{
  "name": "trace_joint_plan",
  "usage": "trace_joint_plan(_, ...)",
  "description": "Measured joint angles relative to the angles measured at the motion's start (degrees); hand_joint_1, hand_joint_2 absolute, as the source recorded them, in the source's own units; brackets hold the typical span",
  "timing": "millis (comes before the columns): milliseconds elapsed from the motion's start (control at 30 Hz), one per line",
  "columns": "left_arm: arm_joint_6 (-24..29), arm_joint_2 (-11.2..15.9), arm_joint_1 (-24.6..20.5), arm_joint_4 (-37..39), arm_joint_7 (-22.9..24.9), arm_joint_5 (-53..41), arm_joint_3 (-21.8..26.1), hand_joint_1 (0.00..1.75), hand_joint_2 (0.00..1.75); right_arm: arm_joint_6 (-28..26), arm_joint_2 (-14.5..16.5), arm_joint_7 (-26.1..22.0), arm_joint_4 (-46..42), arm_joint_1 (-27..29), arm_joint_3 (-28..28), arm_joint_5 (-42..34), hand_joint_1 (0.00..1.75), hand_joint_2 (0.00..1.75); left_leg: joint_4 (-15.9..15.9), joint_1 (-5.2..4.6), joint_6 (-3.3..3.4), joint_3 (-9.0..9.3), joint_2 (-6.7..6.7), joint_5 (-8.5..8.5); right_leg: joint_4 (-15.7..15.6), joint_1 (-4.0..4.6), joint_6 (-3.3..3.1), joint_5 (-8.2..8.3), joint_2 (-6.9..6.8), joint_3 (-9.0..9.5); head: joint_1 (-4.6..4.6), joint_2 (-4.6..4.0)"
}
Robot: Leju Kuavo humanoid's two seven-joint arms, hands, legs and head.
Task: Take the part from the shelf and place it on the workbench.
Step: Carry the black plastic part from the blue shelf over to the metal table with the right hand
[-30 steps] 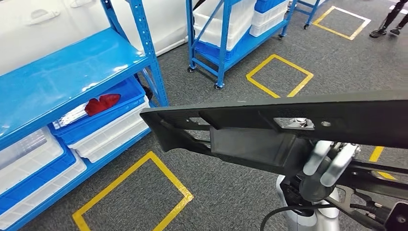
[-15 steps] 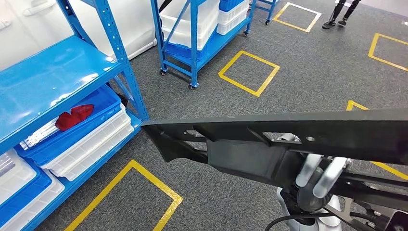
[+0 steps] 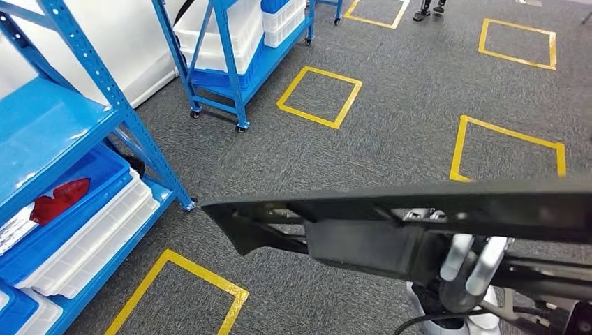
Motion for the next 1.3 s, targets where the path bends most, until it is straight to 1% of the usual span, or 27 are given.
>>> trace_joint_plan(67,0.3,-0.1,0.1,0.0,-0.3,0.2,0.0,0.00,0.00,-2.4,-1.7,0.0,1.5,-2.5,0.9,-2.2,1.75,1.75,7.9,0.05,-0.21,-3.95,-1.27,-3.16,0.0,0.03,-0.17,0.12,1.45,-0.15,0.00,0.00)
trace_joint_plan(100,0.4,-0.1,0.2,0.0,-0.5,0.3,0.1,0.00,0.00,-3.5,-2.5,0.0,2.1,-3.4,1.5,-2.9,1.75,1.75,10.1,0.07,-0.25,-5.15,-1.38,-3.39,0.1,0.06,-0.18,0.16,2.20,-0.16,0.00,0.00)
trace_joint_plan(133,0.6,-0.1,0.2,0.0,-0.8,0.4,0.1,0.00,0.00,-4.1,-3.2,0.0,2.5,-3.9,2.0,-3.3,1.75,1.75,10.0,0.10,-0.25,-5.31,-1.43,-2.50,0.1,0.07,-0.14,0.17,2.91,-0.13,0.00,0.00)
trace_joint_plan(167,0.6,-0.1,0.2,0.0,-1.0,0.4,0.1,0.00,0.00,-4.1,-3.6,0.0,2.8,-4.1,2.3,-3.3,1.75,1.75,8.0,0.15,-0.22,-4.56,-1.58,-0.82,0.2,0.06,-0.09,0.17,3.54,-0.08,0.00,0.00)
trace_joint_plan(233,0.6,-0.1,0.2,0.0,-1.3,0.5,0.2,0.00,0.00,-3.1,-3.7,0.0,3.2,-4.5,2.6,-2.7,1.75,1.75,0.1,0.30,0.06,-1.20,-3.74,3.41,0.6,0.06,0.19,0.07,4.83,-0.16,0.00,0.00)
trace_joint_plan(267,0.6,0.0,0.2,0.0,-1.3,0.4,0.2,0.00,0.00,-2.7,-3.7,0.0,3.3,-4.9,2.7,-2.3,1.75,1.75,-3.0,0.37,0.25,0.15,-4.84,4.57,0.8,0.05,0.45,0.05,5.51,-0.37,0.00,0.00)
trace_joint_plan(300,0.6,0.1,0.2,0.0,-1.3,0.4,0.2,0.00,0.00,-2.7,-3.7,0.0,3.4,-5.3,2.9,-2.0,1.75,1.75,-5.2,0.37,0.48,1.08,-5.71,5.20,1.0,-0.01,0.80,0.07,6.18,-0.65,0.00,0.00)
trace_joint_plan(367,0.5,0.4,0.2,0.0,-1.2,0.2,0.2,0.00,0.00,-3.9,-3.7,0.0,3.4,-6.0,3.3,-1.9,1.75,1.75,-6.0,0.34,1.06,1.38,-5.13,5.09,1.1,-0.18,1.58,0.31,7.34,-1.17,0.00,0.00)
trace_joint_plan(400,0.4,0.5,0.1,0.0,-1.2,0.2,0.2,0.00,0.00,-4.8,-3.7,0.0,3.4,-6.5,3.6,-2.1,1.75,1.75,-6.3,0.34,1.44,1.44,-4.47,5.28,1.3,-0.23,1.87,0.23,6.92,-1.38,0.00,0.00)
trace_joint_plan(467,0.4,0.8,-0.1,0.0,-1.2,0.0,0.2,0.00,0.00,-6.8,-3.8,0.0,3.3,-7.8,4.5,-2.4,1.75,1.75,-6.8,0.41,2.18,1.61,-3.05,5.62,4.2,-0.11,2.31,-1.53,4.06,-2.82,0.01,0.00)
trace_joint_plan(533,0.3,1.2,0.0,0.0,-1.2,-0.3,0.2,0.00,0.00,-9.7,-4.0,0.0,3.3,-9.1,6.1,-2.3,1.75,1.75,-6.9,0.21,2.55,1.63,-1.52,5.61,11.3,-0.29,2.64,-5.14,1.17,-6.33,0.01,0.00)
trace_joint_plan(600,0.2,1.6,0.1,0.0,-1.0,-0.8,0.2,0.00,0.00,-13.0,-4.1,0.0,3.2,-9.7,8.4,-1.3,1.75,1.75,-6.9,0.10,2.56,1.63,0.03,5.48,17.2,-0.68,2.97,-7.03,0.60,-9.29,0.01,0.00)
trace_joint_plan(633,0.2,1.8,0.1,0.0,-0.9,-1.1,0.2,0.00,0.00,-14.3,-4.1,0.0,3.0,-9.8,9.6,-0.8,1.75,1.75,-6.9,0.10,2.49,1.67,0.73,5.39,17.3,-0.83,3.06,-6.47,0.44,-9.31,0.01,0.00)
trace_joint_plan(667,0.2,1.9,0.1,0.0,-0.7,-1.2,0.2,0.00,0.00,-15.4,-4.1,0.0,2.8,-10.0,10.8,-0.3,1.75,1.75,-6.9,0.10,2.35,1.76,1.37,5.27,15.1,-0.93,3.09,-5.02,0.06,-8.12,0.01,0.00)
trace_joint_plan(733,0.2,2.1,0.1,0.0,-0.4,-1.3,0.2,0.00,0.00,-16.4,-4.2,0.0,2.3,-10.3,12.9,0.2,1.75,1.75,-6.8,-0.03,1.91,2.10,2.52,4.91,7.1,-0.69,2.84,-1.79,-2.35,-3.78,0.01,0.00)
trace_joint_plan(800,0.3,2.4,0.1,0.0,-0.2,-1.3,0.2,0.00,0.00,-16.8,-4.2,0.0,1.9,-10.7,14.3,0.4,1.75,1.75,-6.7,-0.29,1.25,2.42,3.55,4.46,2.1,-0.21,2.15,-0.62,-4.12,-1.22,0.01,0.00)
trace_joint_plan(833,0.4,2.4,0.1,0.0,-0.2,-1.2,0.2,0.00,0.00,-17.0,-4.2,0.0,1.7,-10.8,14.7,0.3,1.75,1.75,-6.7,-0.38,0.91,2.56,4.09,4.26,1.6,0.05,1.78,-0.85,-4.04,-1.10,0.01,0.00)
trace_joint_plan(900,0.6,2.5,0.0,0.0,-0.1,-0.9,0.2,0.00,0.00,-17.3,-4.2,0.0,1.6,-11.1,15.6,0.2,1.75,1.75,-6.6,-0.18,0.25,2.88,4.94,3.84,1.3,0.03,1.06,-0.71,-2.54,-1.09,0.01,0.00)
trace_joint_plan(967,0.8,2.6,0.0,0.0,-0.2,-0.7,0.2,0.00,0.00,-17.5,-4.1,0.0,1.5,-11.4,16.6,0.4,1.75,1.75,-4.3,0.15,-0.26,2.13,3.05,2.06,1.0,-0.17,0.33,-0.46,-1.20,-0.88,0.00,0.00)
trace_joint_plan(1033,0.8,2.7,0.2,0.0,-0.3,-0.7,0.2,0.00,0.00,-17.7,-4.0,0.0,1.5,-11.7,17.5,0.7,1.75,1.75,2.5,0.31,-0.48,-1.03,-0.11,-1.50,0.8,-0.25,-0.14,-0.39,0.18,-0.77,0.00,0.00)
trace_joint_plan(1067,0.8,2.8,0.4,0.0,-0.3,-0.8,0.2,0.00,0.00,-17.9,-3.9,0.0,1.5,-11.7,17.8,0.9,1.75,1.75,6.6,0.32,-0.53,-3.11,-0.90,-3.09,0.9,-0.17,-0.26,-0.41,0.96,-0.77,0.00,0.00)
trace_joint_plan(1100,0.7,2.9,0.5,0.0,-0.4,-0.9,0.2,0.00,0.00,-18.1,-3.9,0.0,1.6,-11.6,18.1,1.0,1.75,1.75,9.5,0.31,-0.52,-4.75,-1.22,-3.75,0.9,-0.10,-0.29,-0.43,1.80,-0.74,0.00,0.00)
trace_joint_plan(1133,0.6,2.9,0.6,0.0,-0.6,-1.0,0.2,0.00,0.00,-18.2,-3.9,0.0,1.6,-11.5,18.2,1.1,1.75,1.75,10.3,0.31,-0.46,-5.55,-1.36,-3.28,1.0,-0.02,-0.30,-0.46,2.64,-0.71,0.00,0.00)
trace_joint_plan(1167,0.6,2.9,0.7,0.0,-0.7,-1.2,0.2,0.00,0.00,-18.3,-3.9,0.0,1.7,-11.4,18.3,1.1,1.75,1.75,8.8,0.31,-0.33,-5.25,-1.50,-1.62,1.1,0.03,-0.28,-0.50,3.49,-0.64,0.00,0.00)
trace_joint_plan(1200,0.5,2.9,0.6,0.0,-0.8,-1.3,0.2,0.00,0.00,-18.3,-3.9,0.0,1.7,-11.4,18.3,1.1,1.75,1.75,5.3,0.32,-0.17,-3.97,-1.93,0.80,1.2,0.03,-0.20,-0.58,4.31,-0.55,0.00,0.00)
trace_joint_plan(1267,0.4,3.0,0.6,0.0,-0.8,-1.3,0.2,0.00,0.00,-18.3,-3.9,0.0,1.7,-11.3,18.3,1.1,1.75,1.75,-2.4,0.48,0.13,-0.91,-4.42,4.45,1.6,-0.03,0.12,-0.77,5.77,-0.57,0.00,0.00)
trace_joint_plan(1300,0.4,3.0,0.6,0.0,-0.9,-1.3,0.2,0.00,0.00,-18.3,-3.9,0.0,1.7,-11.3,18.3,1.1,1.75,1.75,-4.6,0.52,0.23,0.02,-5.54,5.17,1.7,-0.12,0.38,-0.77,6.42,-0.72,0.00,0.00)
